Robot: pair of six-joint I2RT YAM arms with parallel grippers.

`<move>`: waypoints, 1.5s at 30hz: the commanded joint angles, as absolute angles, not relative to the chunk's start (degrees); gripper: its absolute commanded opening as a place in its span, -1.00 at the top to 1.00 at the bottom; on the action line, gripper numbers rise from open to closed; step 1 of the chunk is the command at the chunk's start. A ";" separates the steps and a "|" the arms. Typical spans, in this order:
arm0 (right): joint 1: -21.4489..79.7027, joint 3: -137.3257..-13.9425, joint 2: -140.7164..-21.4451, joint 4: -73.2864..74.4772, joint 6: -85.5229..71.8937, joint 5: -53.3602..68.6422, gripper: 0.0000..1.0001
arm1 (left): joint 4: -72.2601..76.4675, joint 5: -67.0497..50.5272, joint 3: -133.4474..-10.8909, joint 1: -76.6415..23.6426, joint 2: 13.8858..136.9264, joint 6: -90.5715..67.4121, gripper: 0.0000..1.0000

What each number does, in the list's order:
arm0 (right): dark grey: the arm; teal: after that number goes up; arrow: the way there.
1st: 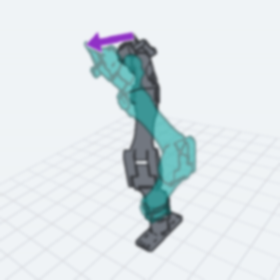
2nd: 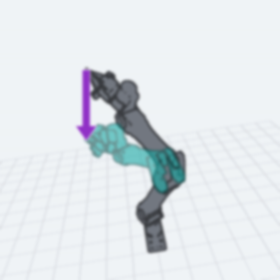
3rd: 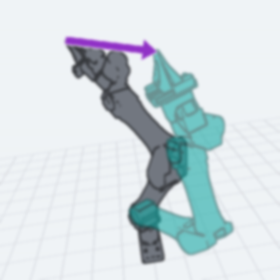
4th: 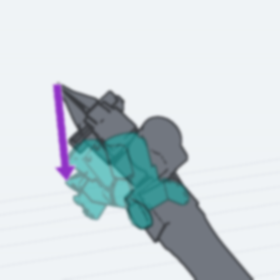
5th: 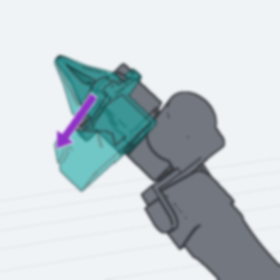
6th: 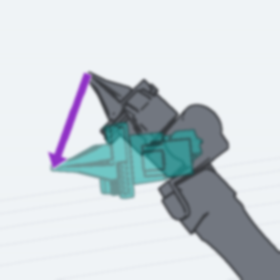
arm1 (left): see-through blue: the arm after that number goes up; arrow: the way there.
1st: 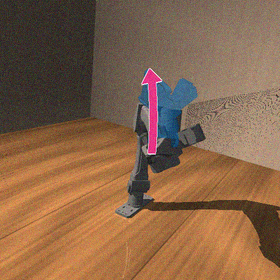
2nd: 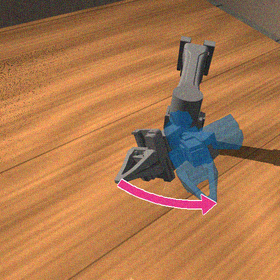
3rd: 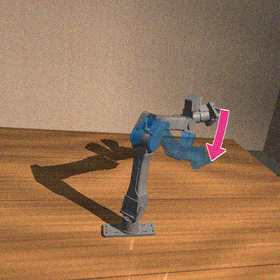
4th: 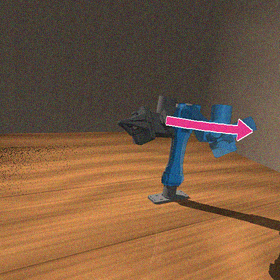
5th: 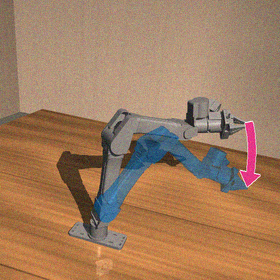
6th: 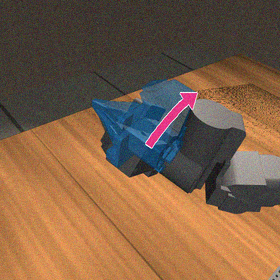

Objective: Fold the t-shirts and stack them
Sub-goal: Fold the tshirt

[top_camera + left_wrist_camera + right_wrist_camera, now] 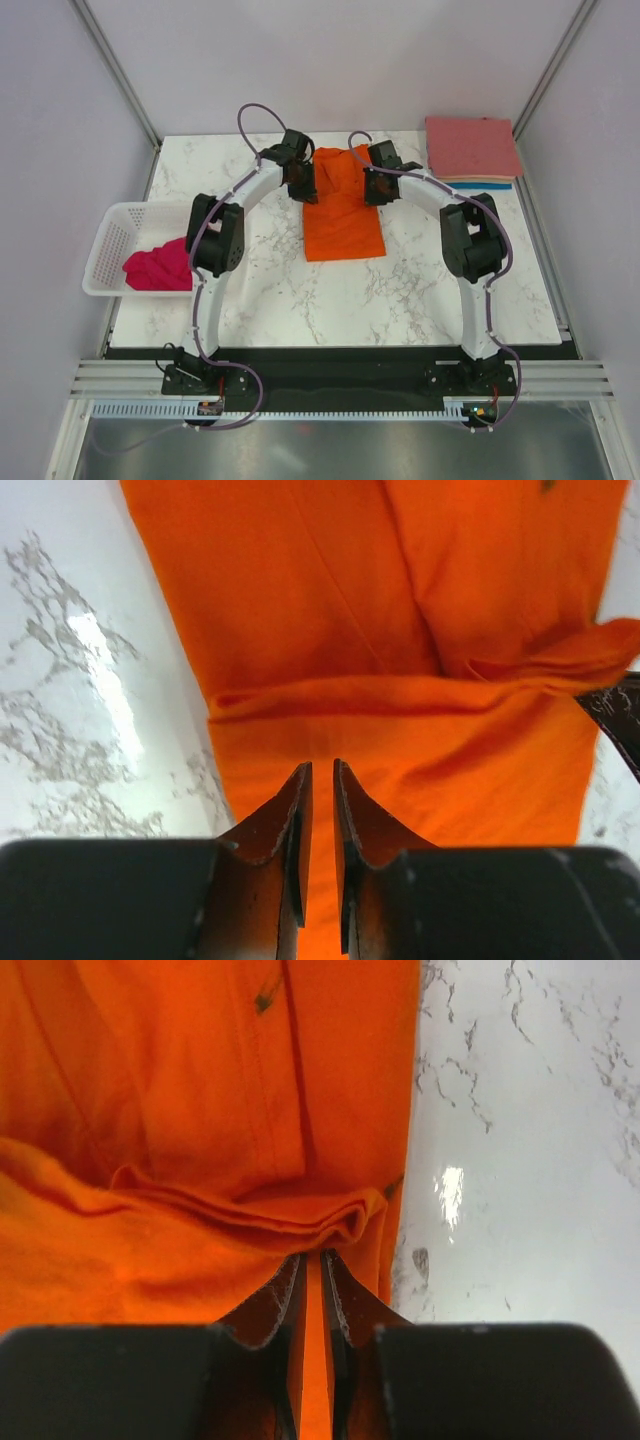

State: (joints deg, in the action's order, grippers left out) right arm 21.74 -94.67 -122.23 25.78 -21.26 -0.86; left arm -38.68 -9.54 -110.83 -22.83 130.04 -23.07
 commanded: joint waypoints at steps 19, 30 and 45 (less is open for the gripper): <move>19.69 -89.94 -113.75 25.05 -25.49 2.52 0.53 | -38.85 -9.39 -113.39 -21.27 124.11 -20.39 0.54; 20.65 -73.66 -105.73 21.36 -23.82 10.28 0.41 | -28.66 -23.20 -84.67 -25.40 112.33 -23.99 0.55; 21.09 -60.99 -95.89 19.78 -22.50 5.10 0.44 | -25.75 -19.25 -75.76 -27.07 106.36 -26.10 0.53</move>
State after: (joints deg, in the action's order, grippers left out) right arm 20.80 -60.77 -100.09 20.36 -23.68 5.74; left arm -27.73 -19.55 -75.18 -26.98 112.07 -24.64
